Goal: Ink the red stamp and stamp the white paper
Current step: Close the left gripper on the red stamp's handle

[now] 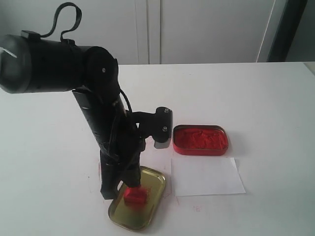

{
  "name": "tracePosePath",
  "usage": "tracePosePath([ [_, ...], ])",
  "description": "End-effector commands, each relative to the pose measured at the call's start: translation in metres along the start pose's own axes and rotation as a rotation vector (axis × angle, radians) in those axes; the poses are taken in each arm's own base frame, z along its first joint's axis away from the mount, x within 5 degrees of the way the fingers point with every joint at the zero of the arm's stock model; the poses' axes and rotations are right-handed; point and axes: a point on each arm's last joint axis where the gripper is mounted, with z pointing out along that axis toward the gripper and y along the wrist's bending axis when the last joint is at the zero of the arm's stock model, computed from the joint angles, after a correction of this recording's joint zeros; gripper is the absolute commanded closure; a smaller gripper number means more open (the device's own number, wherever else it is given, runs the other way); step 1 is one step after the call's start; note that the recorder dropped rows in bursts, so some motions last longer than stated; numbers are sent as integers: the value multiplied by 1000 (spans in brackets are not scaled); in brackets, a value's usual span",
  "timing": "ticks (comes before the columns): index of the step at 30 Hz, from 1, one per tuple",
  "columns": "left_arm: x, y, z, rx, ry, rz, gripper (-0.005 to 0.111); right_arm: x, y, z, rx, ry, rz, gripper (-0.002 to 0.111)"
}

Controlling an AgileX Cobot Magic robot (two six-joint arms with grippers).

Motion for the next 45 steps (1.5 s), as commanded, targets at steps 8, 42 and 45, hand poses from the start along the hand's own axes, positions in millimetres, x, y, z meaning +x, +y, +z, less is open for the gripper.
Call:
tracePosePath([
  [8, 3, 1, 11, 30, 23, 6, 63, 0, 0, 0, -5, -14, 5, 108],
  [42, 9, 15, 53, 52, 81, -2, 64, 0, 0, 0, -5, -14, 5, 108],
  [45, 9, 15, 53, 51, 82, -1, 70, 0, 0, 0, -5, -14, 5, 108],
])
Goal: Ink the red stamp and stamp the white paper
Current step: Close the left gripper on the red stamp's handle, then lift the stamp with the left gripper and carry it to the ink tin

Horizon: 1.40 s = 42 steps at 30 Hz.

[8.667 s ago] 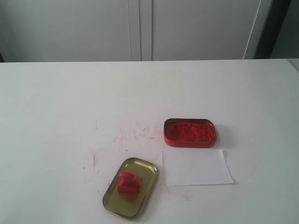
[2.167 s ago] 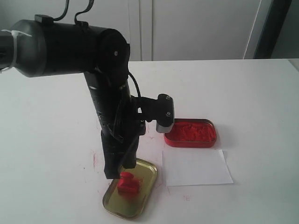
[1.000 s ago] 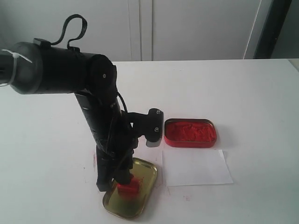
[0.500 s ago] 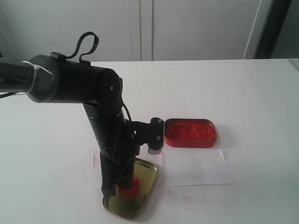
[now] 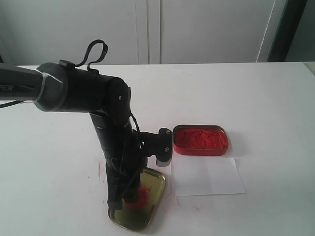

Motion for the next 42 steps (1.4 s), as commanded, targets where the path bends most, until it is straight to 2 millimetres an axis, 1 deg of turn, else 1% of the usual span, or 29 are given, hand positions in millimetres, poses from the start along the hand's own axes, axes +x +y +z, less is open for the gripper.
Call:
tracePosePath([
  [1, 2, -2, 0, 16, 10, 3, 74, 0, 0, 0, -5, -14, 5, 108],
  [7, 3, -1, 0, 6, 29, 18, 107, 0, 0, 0, -5, -14, 5, 108],
  [13, 3, -1, -2, 2, 29, 21, 107, 0, 0, 0, -5, -14, 5, 108],
  [16, 3, -2, -7, -12, 22, 23, 107, 0, 0, 0, -6, -14, 6, 108],
  [18, 1, -2, -13, -20, 15, 25, 107, 0, 0, 0, -6, -14, 6, 108],
  [25, -8, -1, -43, -21, -1, 11, 107, 0, 0, 0, -6, -14, 6, 108],
  [31, -22, 8, -68, -82, -48, 12, 107, 0, 0, 0, -6, -14, 6, 108],
  [34, -28, 13, -76, -105, -65, 19, 107, 0, 0, 0, -6, -14, 6, 108],
  [38, -35, 19, -83, -116, -77, 26, 107, 0, 0, 0, -5, -14, 4, 108],
  [42, -42, 32, -87, -136, -94, 3, 107, 0, 0, 0, -5, -14, 4, 108],
])
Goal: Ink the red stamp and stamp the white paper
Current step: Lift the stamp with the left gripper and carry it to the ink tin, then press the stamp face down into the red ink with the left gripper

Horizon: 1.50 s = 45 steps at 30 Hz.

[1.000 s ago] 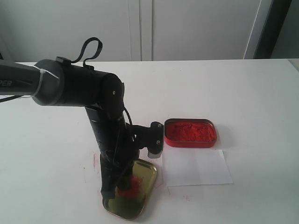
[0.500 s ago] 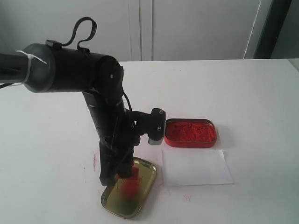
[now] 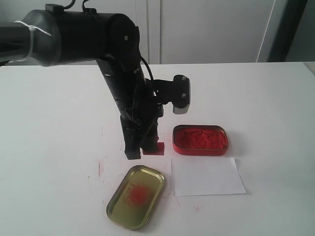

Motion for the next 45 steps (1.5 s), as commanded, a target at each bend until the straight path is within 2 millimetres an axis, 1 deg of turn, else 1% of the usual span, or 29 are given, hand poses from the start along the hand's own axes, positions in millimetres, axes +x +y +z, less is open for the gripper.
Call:
tracePosePath([
  [1, -7, 11, -1, 4, -11, -42, 107, 0, 0, 0, -5, -14, 4, 108],
  [6, -12, 31, 4, -7, -41, -100, 107, 0, 0, 0, -5, -14, 4, 108],
  [9, -13, 42, 11, -2, -43, -148, 107, 0, 0, 0, -5, -14, 4, 108],
  [13, -20, 55, 17, -16, -60, -207, 107, 0, 0, 0, -6, -14, 7, 108],
  [17, -28, 64, 19, -33, -97, -266, 107, 0, 0, 0, -6, -14, 7, 108],
  [22, -33, 74, 27, -45, -119, -334, 107, 0, 0, 0, -6, -14, 7, 108],
  [32, -38, 81, 44, -29, -129, -446, 107, 0, 0, 0, -5, -14, 4, 108],
  [34, -42, 81, 46, -36, -128, -455, 107, 0, 0, 0, -5, -14, 4, 108],
  [39, -57, 78, 51, -51, -151, -450, 107, 0, 0, 0, -5, -14, 4, 108],
  [44, -57, 79, 67, -20, -117, -506, 107, 0, 0, 0, -5, -14, 4, 108],
  [45, -57, 79, 67, -20, -113, -511, 107, 0, 0, 0, -5, -14, 4, 108],
])
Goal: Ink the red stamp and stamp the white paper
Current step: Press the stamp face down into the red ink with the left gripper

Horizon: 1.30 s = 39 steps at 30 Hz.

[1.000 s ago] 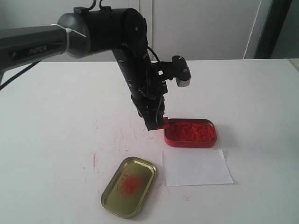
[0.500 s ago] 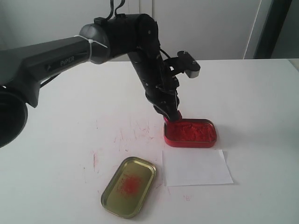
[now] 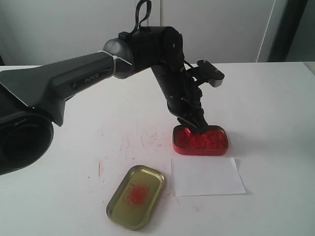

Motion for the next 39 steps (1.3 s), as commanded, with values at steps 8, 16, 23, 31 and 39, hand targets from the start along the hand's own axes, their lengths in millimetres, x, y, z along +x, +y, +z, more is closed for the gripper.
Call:
tracePosePath([
  [8, 5, 6, 16, -32, 72, -25, 107, 0, 0, 0, -5, -14, 4, 108],
  [16, 10, 10, 29, -46, 99, -20, 107, 0, 0, 0, -5, -14, 4, 108],
  [23, 20, 11, 50, -18, 159, -29, 107, 0, 0, 0, -5, -14, 4, 108],
  [31, 35, 14, 85, 10, 228, -41, 107, 0, 0, 0, -5, -14, 4, 108],
  [39, 43, 16, 94, 6, 280, -36, 107, 0, 0, 0, -6, -14, 6, 108],
])
